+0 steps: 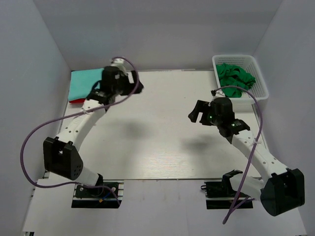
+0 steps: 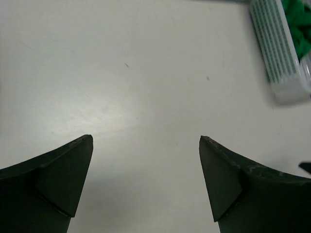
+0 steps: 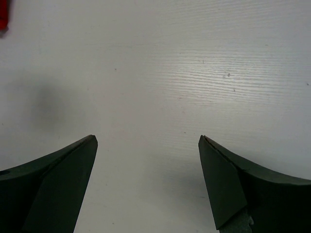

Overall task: Fold and stack the t-shirts
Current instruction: Put the neatly folded tshirt into the corner of the board with the left arm

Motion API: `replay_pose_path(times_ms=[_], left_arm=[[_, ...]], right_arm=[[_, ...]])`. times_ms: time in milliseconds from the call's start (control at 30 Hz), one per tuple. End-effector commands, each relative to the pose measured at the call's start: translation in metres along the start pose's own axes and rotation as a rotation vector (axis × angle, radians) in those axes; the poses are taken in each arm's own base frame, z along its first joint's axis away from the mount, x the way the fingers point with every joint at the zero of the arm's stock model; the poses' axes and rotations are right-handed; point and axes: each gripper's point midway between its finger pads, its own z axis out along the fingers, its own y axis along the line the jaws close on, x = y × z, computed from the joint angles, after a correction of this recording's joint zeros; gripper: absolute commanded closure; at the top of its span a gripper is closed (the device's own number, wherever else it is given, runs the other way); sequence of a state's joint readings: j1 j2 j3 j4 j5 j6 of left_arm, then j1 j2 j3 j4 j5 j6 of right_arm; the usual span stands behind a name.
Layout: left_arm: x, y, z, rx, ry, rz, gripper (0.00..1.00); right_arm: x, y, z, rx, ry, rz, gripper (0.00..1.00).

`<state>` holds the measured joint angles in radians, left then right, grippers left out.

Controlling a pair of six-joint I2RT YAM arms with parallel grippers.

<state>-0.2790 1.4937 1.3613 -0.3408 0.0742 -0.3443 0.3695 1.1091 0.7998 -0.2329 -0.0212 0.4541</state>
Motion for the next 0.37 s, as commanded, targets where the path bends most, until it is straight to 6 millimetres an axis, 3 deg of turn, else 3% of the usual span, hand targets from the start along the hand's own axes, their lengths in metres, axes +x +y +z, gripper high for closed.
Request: replay_pose_path(times_ms=[0, 33, 67, 100, 167, 200, 333], left_arm=[[0.064, -0.028, -0.010, 0.001, 0.137, -0.018, 0.00], [0.098, -0.027, -0.014, -0.005, 0.210, -0.019, 0.00], [0.119, -0.038, -0.022, 0.014, 0.246, -0.037, 0.00], [0.148, -0.035, -0.026, 0.026, 0.283, -0.059, 0.00], [0.150, -0.051, -0.046, 0.088, 0.240, -0.107, 0.00], [0.149, -0.051, -0.050, 0.087, 0.212, -0.114, 0.00], [0.141, -0.053, -0.055, 0.074, 0.164, -0.103, 0.00]], right_arm=[[-0.016, -0.001, -0.015, 0.004, -0.102, -0.038, 0.10], [-0.011, -0.004, -0.018, 0.007, -0.104, -0.035, 0.10], [-0.012, -0.003, -0.023, 0.004, -0.118, -0.029, 0.10], [0.001, -0.009, -0.021, 0.010, -0.094, -0.026, 0.10], [0.002, -0.007, -0.028, -0.013, -0.124, -0.003, 0.10], [0.020, -0.013, -0.025, -0.012, -0.096, -0.004, 0.10], [0.027, -0.004, -0.030, -0.088, -0.109, -0.009, 0.10]])
